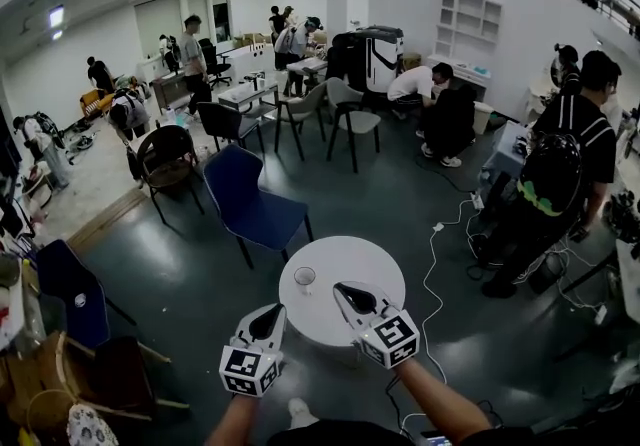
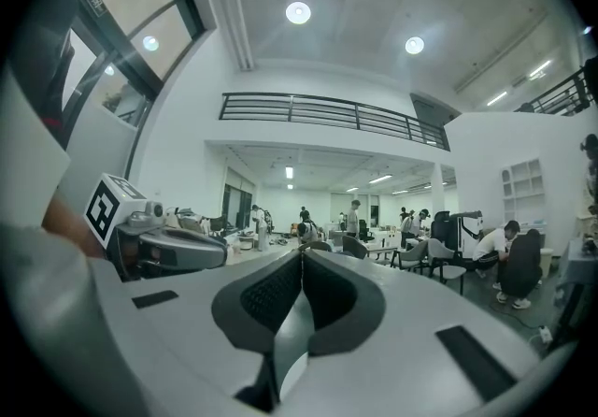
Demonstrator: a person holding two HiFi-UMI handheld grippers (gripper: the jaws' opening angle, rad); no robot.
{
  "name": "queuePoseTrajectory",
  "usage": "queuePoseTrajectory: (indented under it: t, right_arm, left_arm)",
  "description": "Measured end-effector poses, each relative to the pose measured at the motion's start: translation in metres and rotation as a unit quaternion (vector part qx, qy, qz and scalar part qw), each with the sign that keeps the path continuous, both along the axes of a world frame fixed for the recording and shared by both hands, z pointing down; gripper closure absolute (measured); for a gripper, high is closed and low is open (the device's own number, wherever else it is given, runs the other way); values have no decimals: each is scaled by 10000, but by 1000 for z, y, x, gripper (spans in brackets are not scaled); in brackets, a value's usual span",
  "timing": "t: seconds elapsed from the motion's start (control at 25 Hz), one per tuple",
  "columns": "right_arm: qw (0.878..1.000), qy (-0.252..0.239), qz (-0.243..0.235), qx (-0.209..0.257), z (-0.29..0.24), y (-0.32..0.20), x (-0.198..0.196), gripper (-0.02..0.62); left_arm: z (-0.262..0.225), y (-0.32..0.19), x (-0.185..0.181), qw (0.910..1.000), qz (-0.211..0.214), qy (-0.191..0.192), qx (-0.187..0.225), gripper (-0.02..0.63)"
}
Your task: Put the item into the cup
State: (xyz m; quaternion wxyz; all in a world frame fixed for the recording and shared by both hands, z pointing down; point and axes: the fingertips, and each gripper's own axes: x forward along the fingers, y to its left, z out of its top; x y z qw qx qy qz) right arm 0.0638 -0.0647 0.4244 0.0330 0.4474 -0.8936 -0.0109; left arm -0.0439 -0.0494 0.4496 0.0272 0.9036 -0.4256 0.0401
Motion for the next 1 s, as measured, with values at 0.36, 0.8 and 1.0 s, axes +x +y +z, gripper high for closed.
queuePoseTrajectory:
  t: [0.36, 0.8, 1.0]
  right_arm:
    - [9999, -90, -52, 23, 6, 43, 20, 574]
    - [9996, -255, 74, -7, 16, 82, 70, 575]
    - [9996, -256, 93, -79, 17, 91, 82, 575]
  left_arm:
    - [9, 48, 24, 10000, -12, -50, -57, 591]
    - [15, 86, 72, 9997, 85, -200, -90, 591]
    - [14, 97, 85, 9997, 83, -185, -132, 591]
